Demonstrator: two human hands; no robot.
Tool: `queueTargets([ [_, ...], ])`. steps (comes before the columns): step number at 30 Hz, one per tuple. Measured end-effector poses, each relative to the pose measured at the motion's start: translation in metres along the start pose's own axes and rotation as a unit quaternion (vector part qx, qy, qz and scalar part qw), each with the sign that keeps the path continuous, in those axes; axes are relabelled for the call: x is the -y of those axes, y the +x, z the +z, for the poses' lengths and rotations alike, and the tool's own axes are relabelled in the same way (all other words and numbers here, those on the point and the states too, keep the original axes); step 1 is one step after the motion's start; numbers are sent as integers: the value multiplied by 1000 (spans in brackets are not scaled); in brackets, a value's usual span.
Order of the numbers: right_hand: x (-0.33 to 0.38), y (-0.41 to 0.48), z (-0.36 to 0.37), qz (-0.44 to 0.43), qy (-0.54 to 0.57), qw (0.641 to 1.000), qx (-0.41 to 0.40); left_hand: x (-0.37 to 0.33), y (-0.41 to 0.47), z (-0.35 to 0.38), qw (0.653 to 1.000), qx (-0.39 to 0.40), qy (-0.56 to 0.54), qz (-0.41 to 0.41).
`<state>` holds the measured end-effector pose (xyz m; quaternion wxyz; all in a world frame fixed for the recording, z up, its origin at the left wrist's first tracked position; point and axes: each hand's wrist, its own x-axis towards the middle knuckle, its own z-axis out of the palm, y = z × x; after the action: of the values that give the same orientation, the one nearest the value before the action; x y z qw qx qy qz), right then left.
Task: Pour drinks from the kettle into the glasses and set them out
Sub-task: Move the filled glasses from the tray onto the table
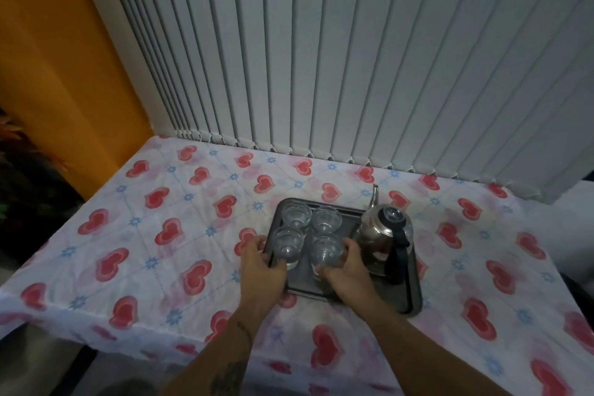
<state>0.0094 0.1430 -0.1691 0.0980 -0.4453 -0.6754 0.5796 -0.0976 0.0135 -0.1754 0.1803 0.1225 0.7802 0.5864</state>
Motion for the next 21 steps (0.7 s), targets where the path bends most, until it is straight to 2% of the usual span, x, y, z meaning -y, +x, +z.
queueTargets([
  [2,3,3,6,0,24,1000,-19,7,9,-1,998,65,-7,7],
  [5,1,6,17,-14,47,998,-47,14,20,-1,993,110,5,42],
  [15,-8,1,34,-47,51,986,-150,23,40,2,990,131,27,50],
  [19,-6,-6,29,-46,36,988,-144,11,41,6,990,125,71,5],
  [21,-4,-11,27,-56,23,989,-134,10,41,5,990,119,77,23],
])
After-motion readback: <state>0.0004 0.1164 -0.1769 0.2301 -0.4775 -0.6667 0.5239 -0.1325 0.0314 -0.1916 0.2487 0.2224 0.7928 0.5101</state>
